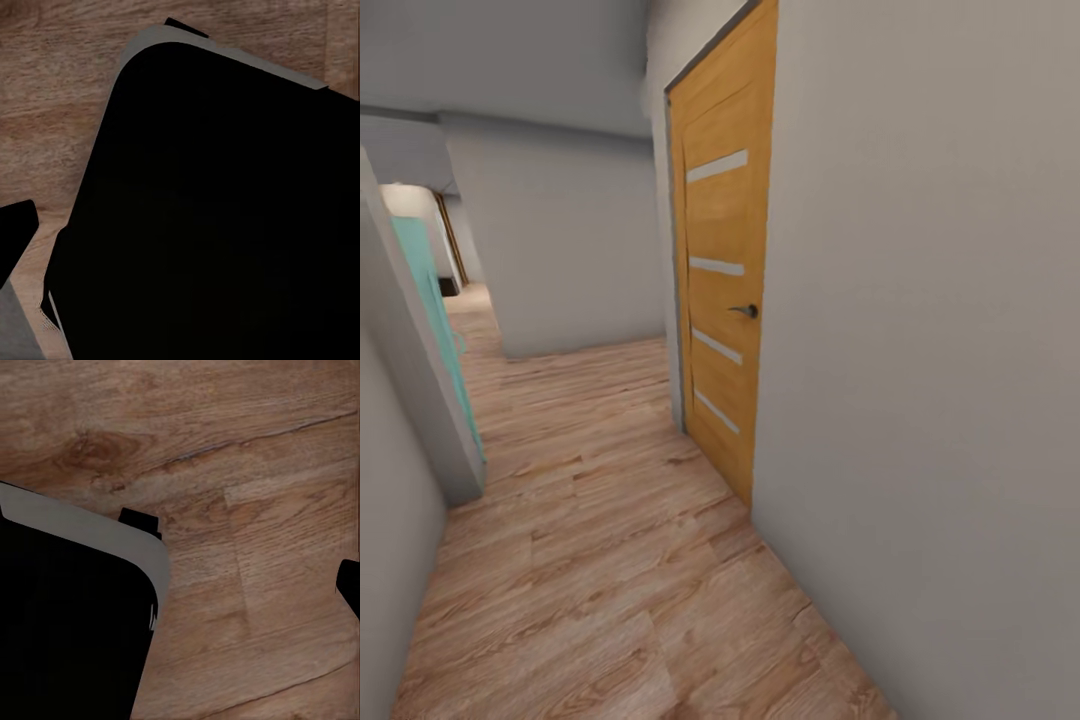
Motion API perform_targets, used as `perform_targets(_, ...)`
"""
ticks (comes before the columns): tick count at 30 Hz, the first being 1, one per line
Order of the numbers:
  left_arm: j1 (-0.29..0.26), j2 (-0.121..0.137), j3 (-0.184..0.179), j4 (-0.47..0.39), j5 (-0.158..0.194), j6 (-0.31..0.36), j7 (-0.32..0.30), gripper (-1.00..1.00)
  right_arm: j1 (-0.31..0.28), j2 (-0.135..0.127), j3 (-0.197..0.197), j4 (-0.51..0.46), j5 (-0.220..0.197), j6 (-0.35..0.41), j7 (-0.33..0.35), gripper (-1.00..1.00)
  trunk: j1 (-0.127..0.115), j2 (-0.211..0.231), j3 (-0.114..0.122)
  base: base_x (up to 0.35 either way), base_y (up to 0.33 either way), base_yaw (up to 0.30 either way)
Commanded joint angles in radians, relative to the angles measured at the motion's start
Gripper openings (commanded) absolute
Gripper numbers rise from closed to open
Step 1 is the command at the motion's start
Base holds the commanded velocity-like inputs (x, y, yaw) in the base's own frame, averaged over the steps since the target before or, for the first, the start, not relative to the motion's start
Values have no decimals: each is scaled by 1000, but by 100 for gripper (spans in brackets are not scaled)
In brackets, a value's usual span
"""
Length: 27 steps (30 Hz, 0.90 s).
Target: Move the two storage containers from the living room to the garage. In the garage, place one container on the floor and stack the other container on top of it (either order is fine).
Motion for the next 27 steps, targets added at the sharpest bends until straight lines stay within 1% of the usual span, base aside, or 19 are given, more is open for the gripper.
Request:
perform_targets(1,0,0,2,0,3,-2,1,100,-1,0,7,3,-1,-5,-4,100,1,0,-1,320,0,287)
perform_targets(15,0,-1,0,-1,2,-2,1,100,-1,0,6,3,-1,-5,-3,100,1,0,-1,322,0,287)
perform_targets(27,0,-1,-1,-2,2,-2,1,100,-1,0,3,3,-12,-5,-1,100,1,0,-1,322,0,287)
